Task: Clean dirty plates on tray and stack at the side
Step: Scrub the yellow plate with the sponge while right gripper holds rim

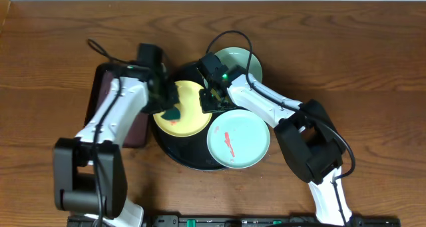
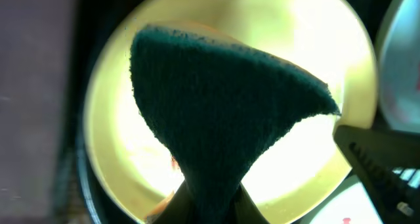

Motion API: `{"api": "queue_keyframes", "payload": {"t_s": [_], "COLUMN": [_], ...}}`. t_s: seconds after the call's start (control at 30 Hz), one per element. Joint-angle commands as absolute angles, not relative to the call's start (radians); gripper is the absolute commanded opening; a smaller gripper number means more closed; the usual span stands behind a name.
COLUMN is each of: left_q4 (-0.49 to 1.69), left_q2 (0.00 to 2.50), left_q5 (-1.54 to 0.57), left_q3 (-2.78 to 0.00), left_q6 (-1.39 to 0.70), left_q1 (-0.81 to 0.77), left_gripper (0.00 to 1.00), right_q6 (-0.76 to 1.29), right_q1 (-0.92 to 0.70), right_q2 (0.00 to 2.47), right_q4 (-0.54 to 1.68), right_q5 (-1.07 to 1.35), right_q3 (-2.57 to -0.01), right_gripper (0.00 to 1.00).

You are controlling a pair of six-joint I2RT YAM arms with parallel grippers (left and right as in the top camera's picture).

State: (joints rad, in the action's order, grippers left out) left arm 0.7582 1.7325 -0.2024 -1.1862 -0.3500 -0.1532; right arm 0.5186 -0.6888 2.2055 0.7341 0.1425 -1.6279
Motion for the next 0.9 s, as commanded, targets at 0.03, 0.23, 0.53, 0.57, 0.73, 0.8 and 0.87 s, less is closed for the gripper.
{"api": "queue_keyframes", "payload": {"t_s": [0.03,0.23,0.53,0.57,0.73,0.8,0.87], "left_q4": [0.749,0.678,0.567,0.582,0.723,0.739,0.725], "left_q2": [1.791,1.888,1.949,1.949,1.949,1.949,1.949], "left_q5": [-0.152,0.012,0.112,0.097,-0.174,-0.340,-0.477], "left_q3": [-1.176,-1.176,-1.176,-1.176,-1.176,-1.176,-1.176], "left_q6": [-0.399,-0.432,-0.432,-0.431,-0.345,-0.241,-0.159], "left_q1": [-0.196,-0.205,-0.208,-0.210,-0.213,-0.214,-0.214], "left_gripper": [0.07,0.07,0.07,0.08,0.07,0.07,0.07], "right_q6": [0.489,0.488,0.481,0.481,0.481,0.481,0.481], "right_q1": [-0.693,-0.693,-0.694,-0.694,-0.694,-0.695,-0.694], "right_q2": [2.230,2.230,2.230,2.230,2.230,2.230,2.230], "right_q4": [0.751,0.751,0.752,0.751,0.751,0.751,0.751], "right_q5": [0.132,0.132,0.132,0.131,0.131,0.132,0.131], "right_q3": [-1.624,-1.624,-1.624,-1.624,-1.624,-1.624,-1.623], "right_gripper": [0.01,0.01,0.01,0.01,0.01,0.01,0.01]}}
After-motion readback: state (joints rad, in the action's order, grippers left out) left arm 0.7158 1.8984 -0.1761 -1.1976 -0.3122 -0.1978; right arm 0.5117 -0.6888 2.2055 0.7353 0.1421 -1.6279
